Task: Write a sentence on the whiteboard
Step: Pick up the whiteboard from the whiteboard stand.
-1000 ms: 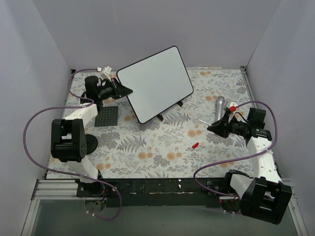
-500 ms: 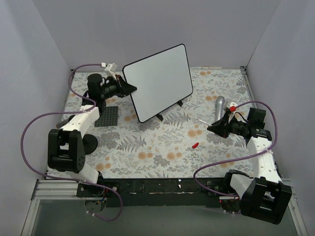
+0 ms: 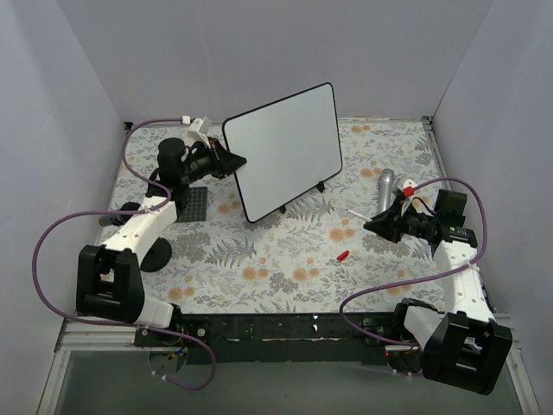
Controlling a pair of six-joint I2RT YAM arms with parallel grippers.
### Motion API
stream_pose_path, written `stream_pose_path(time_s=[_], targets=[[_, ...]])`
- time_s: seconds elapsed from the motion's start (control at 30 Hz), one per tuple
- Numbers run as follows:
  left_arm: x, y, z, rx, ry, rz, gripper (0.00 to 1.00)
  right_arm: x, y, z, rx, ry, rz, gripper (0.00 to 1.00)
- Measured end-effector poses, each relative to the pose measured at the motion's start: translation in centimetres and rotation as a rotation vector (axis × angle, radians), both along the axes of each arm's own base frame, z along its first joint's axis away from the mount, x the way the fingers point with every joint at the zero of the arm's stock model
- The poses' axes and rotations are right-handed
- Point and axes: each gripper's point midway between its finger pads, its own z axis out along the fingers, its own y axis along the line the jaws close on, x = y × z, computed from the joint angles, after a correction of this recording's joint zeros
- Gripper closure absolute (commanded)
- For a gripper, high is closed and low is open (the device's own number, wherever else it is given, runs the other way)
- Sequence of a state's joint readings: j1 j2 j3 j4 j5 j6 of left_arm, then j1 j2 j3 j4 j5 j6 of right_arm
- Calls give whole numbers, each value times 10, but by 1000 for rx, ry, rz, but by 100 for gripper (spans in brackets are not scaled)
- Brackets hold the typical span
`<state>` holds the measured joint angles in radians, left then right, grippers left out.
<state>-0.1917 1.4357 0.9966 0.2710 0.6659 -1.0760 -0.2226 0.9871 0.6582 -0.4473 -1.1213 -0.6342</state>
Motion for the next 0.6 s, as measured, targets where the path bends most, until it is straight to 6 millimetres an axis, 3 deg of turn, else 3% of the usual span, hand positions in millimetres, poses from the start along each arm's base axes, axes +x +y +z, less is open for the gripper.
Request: stream_pose_path(time_s=[0.2, 0.6], targets=[[-15, 3, 4, -18, -15, 28, 100, 0, 0, 0, -1, -1, 0, 99], [-10, 3, 24, -57, -80, 51, 100, 0, 0, 0, -1, -2, 0, 99]])
